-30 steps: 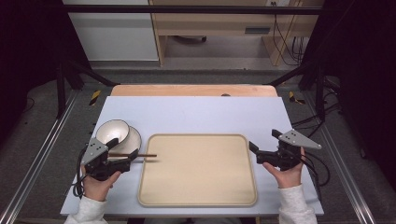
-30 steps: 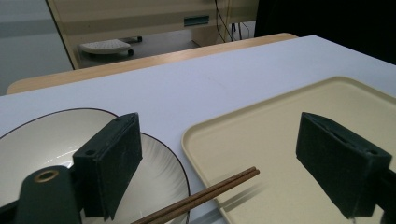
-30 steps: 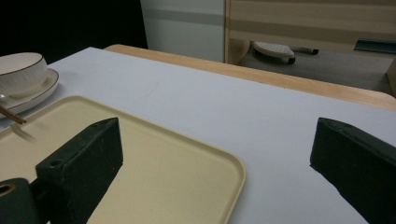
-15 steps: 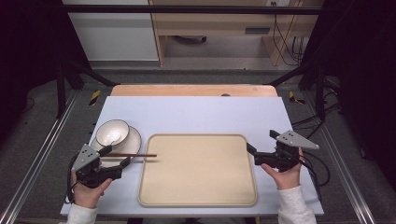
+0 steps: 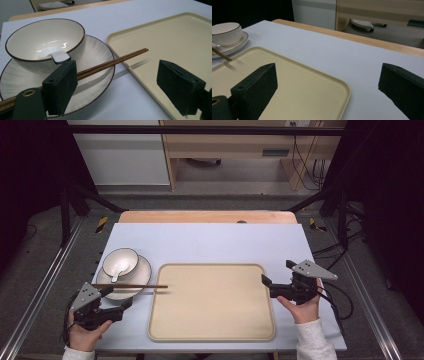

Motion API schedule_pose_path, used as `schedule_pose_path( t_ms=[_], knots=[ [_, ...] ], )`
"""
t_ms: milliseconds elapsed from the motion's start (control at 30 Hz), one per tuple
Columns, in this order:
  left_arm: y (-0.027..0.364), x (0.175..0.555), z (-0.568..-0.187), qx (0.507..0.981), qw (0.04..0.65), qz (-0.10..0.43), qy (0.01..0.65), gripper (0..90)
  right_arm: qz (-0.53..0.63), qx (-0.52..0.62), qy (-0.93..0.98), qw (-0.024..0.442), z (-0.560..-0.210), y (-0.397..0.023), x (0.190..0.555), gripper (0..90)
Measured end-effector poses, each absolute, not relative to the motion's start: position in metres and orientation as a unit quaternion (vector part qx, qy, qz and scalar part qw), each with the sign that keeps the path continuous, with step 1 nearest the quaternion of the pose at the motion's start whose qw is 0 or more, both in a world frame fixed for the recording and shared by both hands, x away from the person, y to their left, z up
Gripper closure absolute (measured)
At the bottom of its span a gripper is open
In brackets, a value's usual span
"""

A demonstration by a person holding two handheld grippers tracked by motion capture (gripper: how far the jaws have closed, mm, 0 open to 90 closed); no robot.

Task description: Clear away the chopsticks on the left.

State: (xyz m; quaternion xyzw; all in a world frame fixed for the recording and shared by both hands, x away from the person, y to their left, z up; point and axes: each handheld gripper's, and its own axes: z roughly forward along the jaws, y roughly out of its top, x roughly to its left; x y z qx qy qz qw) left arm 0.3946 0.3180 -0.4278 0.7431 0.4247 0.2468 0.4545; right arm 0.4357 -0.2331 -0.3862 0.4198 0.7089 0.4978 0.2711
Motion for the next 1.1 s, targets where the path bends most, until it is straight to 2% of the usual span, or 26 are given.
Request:
schedule_pose_path(
  t_ms=[333,633,1100],
  knots=[
    [0.33,0.414,-0.443,0.751,0.417,0.255,0.445,18.3,0.495,0.422,0.711,0.267,-0.388,-0.231,0.438,2.6],
    [0.345,0.436,-0.454,0.755,0.39,0.268,0.454,24.2,0.488,0.421,0.717,0.265,-0.391,-0.227,0.44,2.5],
    [0.341,0.441,-0.46,0.772,0.358,0.271,0.45,33.2,0.488,0.421,0.717,0.264,-0.391,-0.227,0.44,2.4]
  ],
)
